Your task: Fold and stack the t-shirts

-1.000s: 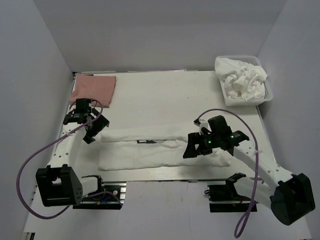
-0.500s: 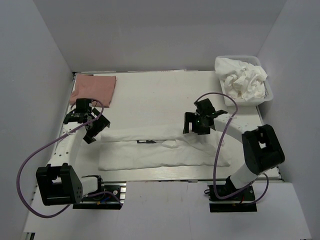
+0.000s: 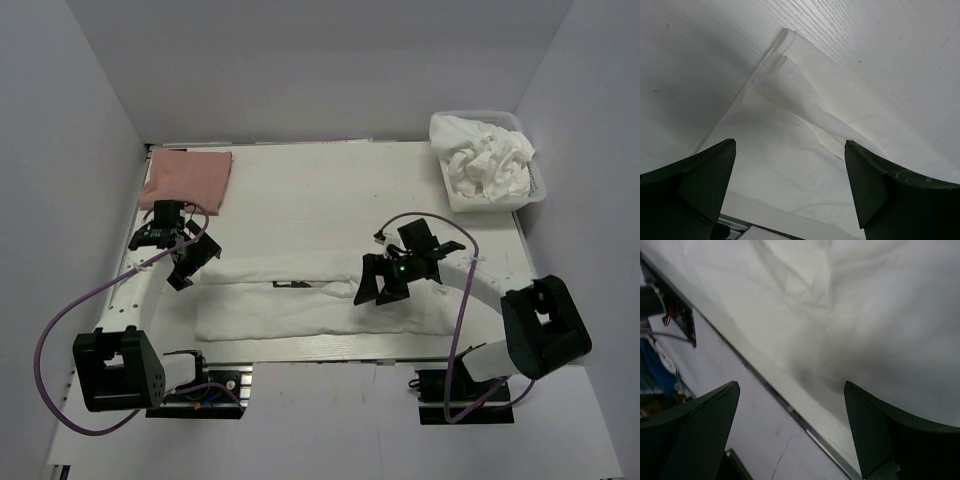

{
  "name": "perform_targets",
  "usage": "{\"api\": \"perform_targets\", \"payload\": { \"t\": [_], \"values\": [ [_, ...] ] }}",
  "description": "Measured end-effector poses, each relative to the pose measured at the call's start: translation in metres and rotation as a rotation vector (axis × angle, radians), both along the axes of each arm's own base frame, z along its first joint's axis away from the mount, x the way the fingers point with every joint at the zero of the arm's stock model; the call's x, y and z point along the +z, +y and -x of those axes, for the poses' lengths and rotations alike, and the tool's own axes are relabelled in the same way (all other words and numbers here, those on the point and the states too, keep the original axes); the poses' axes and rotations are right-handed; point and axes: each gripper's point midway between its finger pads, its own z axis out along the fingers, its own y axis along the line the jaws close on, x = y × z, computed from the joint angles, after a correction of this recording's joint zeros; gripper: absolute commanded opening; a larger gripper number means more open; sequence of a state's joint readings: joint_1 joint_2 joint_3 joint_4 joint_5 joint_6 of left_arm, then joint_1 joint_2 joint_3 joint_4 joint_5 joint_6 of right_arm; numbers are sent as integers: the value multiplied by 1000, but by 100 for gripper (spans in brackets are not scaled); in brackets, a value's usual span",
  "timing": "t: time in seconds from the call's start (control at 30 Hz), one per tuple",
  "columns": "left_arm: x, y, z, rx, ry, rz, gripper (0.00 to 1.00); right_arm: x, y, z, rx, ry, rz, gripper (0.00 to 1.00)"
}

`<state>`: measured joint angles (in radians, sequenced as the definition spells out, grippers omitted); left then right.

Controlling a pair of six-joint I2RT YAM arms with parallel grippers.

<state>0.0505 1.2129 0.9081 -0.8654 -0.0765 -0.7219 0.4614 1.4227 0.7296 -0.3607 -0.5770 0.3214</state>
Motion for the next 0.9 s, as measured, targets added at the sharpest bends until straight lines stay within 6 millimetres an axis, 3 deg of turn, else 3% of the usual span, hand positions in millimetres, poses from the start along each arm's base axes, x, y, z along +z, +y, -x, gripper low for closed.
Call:
{"api": "perform_targets", "payload": {
  "t": [0.13,0.27,0.43,0.67,0.77,0.9],
  "values": [
    [-1,0,1,-1,3,0,100,11,-6,36,76,58,-34,90],
    [-1,-1,-1,-5,-2,4,100,27,-12,47,89,19,-42,90],
    [0,-13,-10,-63,-34,57,100,43,-14,27,-13,-79,-24,90],
    [2,-48,-44,-198,-116,170,100,24,-45,-20,-323,-106,188,90],
    [-10,-69,-56,-259,-110,206,100,12,-59,-32,-421,-85,265,90],
    [-40,-84,-56,-295,-6,203,100,-5,-73,-38,-490,-45,340,90]
  ]
}}
